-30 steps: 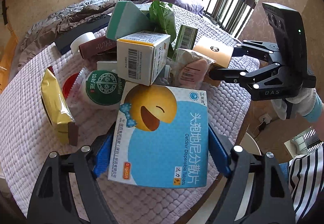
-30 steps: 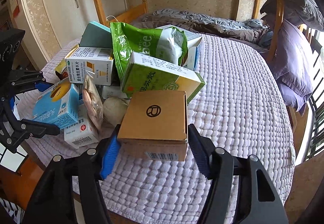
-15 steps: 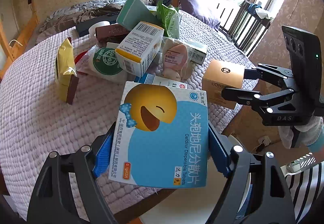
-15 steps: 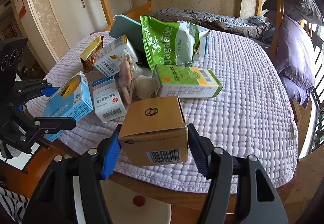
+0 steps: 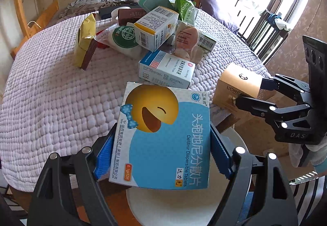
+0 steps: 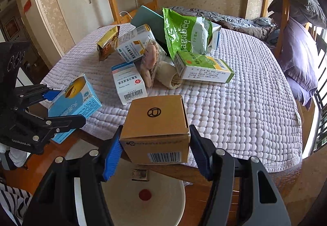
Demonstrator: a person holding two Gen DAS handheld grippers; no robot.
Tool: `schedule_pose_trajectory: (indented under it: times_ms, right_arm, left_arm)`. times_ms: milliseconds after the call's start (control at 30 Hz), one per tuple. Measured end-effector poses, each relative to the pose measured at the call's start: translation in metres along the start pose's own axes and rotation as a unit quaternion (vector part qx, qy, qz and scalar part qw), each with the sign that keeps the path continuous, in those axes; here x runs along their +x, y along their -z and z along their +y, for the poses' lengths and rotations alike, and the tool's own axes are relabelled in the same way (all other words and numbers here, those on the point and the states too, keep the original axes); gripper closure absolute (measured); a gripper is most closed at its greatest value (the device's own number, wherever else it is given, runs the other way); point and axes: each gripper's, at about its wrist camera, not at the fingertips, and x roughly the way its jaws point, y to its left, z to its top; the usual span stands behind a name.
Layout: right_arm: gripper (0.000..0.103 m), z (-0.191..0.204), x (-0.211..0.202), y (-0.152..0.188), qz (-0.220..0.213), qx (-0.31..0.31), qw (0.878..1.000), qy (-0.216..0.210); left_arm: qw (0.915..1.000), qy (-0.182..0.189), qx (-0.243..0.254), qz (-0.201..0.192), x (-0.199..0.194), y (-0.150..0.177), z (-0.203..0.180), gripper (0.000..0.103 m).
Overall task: Collect trash
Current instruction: 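Carry the brown carton and blue medicine box over the white trash bin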
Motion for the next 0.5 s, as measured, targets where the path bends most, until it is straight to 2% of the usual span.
schedule_pose_trajectory:
  times_ms: [167, 500]
  right_arm:
    - [0.043, 0.010, -0.004, 0.009, 0.005, -0.007, 1.000, -0.005]
    - [0.043, 0.014, -0.011, 0.023, 0.007, -0.002, 1.000, -0.010]
  left_arm:
    - [1.0000, -0.009, -0.001, 0.000, -0.006, 0.012, -0.006, 0.020]
    - [0.9999, -0.001, -0.012, 0.004, -0.011, 0.030, -0.013, 0.020]
